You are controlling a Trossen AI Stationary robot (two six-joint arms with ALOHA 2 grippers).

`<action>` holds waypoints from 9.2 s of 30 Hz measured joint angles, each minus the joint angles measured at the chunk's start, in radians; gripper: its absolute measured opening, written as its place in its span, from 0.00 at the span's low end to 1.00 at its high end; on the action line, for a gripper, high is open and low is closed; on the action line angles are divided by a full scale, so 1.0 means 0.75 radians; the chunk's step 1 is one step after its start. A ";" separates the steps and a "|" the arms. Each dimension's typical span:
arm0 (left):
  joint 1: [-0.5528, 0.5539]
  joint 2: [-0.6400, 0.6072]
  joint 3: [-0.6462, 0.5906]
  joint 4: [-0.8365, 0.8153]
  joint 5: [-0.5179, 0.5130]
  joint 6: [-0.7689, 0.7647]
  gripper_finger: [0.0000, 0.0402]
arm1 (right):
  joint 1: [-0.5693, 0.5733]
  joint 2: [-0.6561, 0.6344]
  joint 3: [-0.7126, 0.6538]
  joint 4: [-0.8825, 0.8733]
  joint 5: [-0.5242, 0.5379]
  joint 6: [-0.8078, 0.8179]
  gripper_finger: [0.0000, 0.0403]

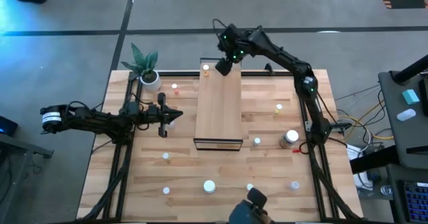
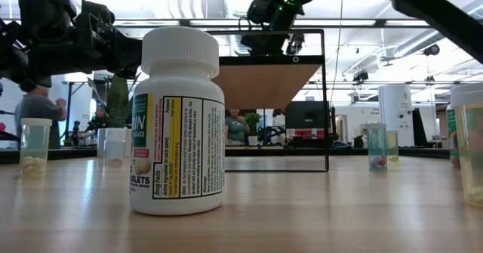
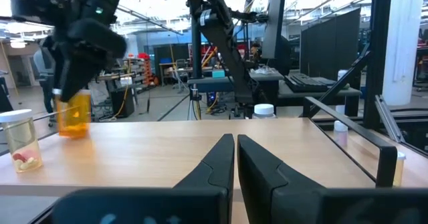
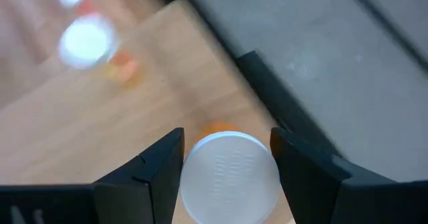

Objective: Pick and place medicine bottles onto shelf by color
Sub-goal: Put the orange pill bottle on the shelf, then put the green medicine bottle on the shelf

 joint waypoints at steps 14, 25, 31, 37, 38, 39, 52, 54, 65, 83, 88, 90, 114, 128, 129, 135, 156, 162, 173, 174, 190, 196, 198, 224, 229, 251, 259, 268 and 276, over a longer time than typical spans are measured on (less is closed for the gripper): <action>0.000 0.000 0.000 -0.003 0.000 0.006 0.00 | 0.045 -0.044 -0.011 -0.080 0.001 -0.095 0.51; 0.000 0.000 0.000 -0.003 0.000 0.006 0.00 | 0.045 -0.039 -0.032 -0.078 0.008 -0.166 0.60; 0.000 0.000 0.000 -0.003 0.000 0.006 0.00 | 0.046 -0.039 -0.043 -0.075 0.019 -0.218 0.71; 0.000 0.000 0.000 -0.003 0.000 0.006 0.00 | 0.095 -0.111 0.037 -0.100 0.260 -0.302 0.74; 0.000 0.000 0.000 -0.003 0.000 0.007 0.00 | 0.107 -0.150 0.036 -0.101 0.324 -0.310 0.73; 0.000 0.000 0.000 -0.003 0.000 0.008 0.00 | 0.117 -0.186 0.034 -0.110 0.369 -0.315 0.72; 0.000 0.000 0.000 -0.001 0.000 0.009 0.00 | 0.222 -0.644 -0.428 -0.118 0.350 -0.119 0.21; 0.000 0.000 0.000 -0.002 0.000 0.008 0.00 | 0.257 -0.736 -0.627 0.029 0.329 -0.091 0.11; 0.000 0.000 0.000 -0.002 0.000 0.007 0.00 | 0.702 -1.078 -1.295 0.530 0.251 0.272 0.03; 0.000 -0.001 0.000 0.002 0.000 0.008 0.00 | 1.203 -0.902 -1.363 0.649 0.186 0.590 0.03; 0.000 -0.001 0.005 0.002 0.000 0.009 0.00 | 1.179 -0.846 -1.364 0.637 0.181 0.606 0.03; 0.000 -0.001 0.005 0.002 0.000 0.009 0.00 | 1.170 -0.843 -1.364 0.636 0.184 0.606 0.03; 0.000 -0.001 0.006 0.002 0.000 0.033 0.00 | 1.141 -0.872 -1.364 0.549 0.283 0.630 0.03; 0.000 -0.001 0.005 0.001 0.000 0.034 0.00 | 1.159 -0.879 -1.259 0.564 0.169 0.620 0.03; 0.001 -0.001 0.005 0.001 0.000 0.034 0.00 | 1.163 -0.879 -1.250 0.555 0.169 0.632 0.03; 0.001 -0.001 0.005 0.001 0.000 0.034 0.00 | 1.232 -0.936 -1.241 0.328 0.197 0.826 0.03; 0.001 -0.001 0.004 -0.003 0.000 0.034 0.00 | 1.394 -1.269 -1.522 -0.427 0.341 2.200 0.39; 0.001 -0.001 0.003 -0.008 0.000 0.034 0.00 | 1.395 -1.347 -1.667 -0.433 0.249 2.403 0.67; 0.001 0.000 0.003 -0.024 0.000 0.034 0.00 | 1.394 -1.515 -1.940 -0.298 0.250 2.499 0.74; 0.001 -0.001 0.003 -0.024 0.000 0.034 0.00 | 1.394 -1.512 -1.953 -0.300 0.250 2.500 0.74; 0.000 0.000 0.003 -0.024 0.000 0.034 0.00 | 1.394 -1.495 -1.985 -0.232 0.322 2.541 0.78; 0.001 -0.001 0.003 -0.024 0.000 0.034 0.00 | 1.394 -1.495 -1.985 -0.230 0.319 2.539 0.82; 0.001 0.000 0.003 -0.024 0.000 0.034 0.00 | 1.394 -1.496 -1.985 -0.226 0.317 2.527 0.82; 0.001 -0.001 0.003 -0.024 0.000 0.034 0.00 | 1.394 -1.351 -1.944 -0.260 0.322 2.551 0.81; 0.001 -0.001 0.003 -0.024 0.000 0.034 0.00 | 1.394 -1.304 -1.944 -0.255 0.323 2.551 0.80; 0.001 -0.001 0.003 -0.024 0.000 0.034 0.00 | 1.204 -1.307 -1.690 -0.272 0.390 2.130 0.57; 0.001 -0.001 0.003 -0.024 0.000 0.034 0.00 | 0.801 -1.122 -1.156 -0.451 0.591 1.396 0.57; 0.001 0.000 0.003 -0.023 0.000 0.046 0.00 | 0.293 -0.740 -0.599 -0.231 0.319 0.344 0.57; 0.001 0.000 0.003 -0.024 0.000 0.046 0.00 | 0.266 -0.339 -0.149 -0.312 0.131 -0.015 0.57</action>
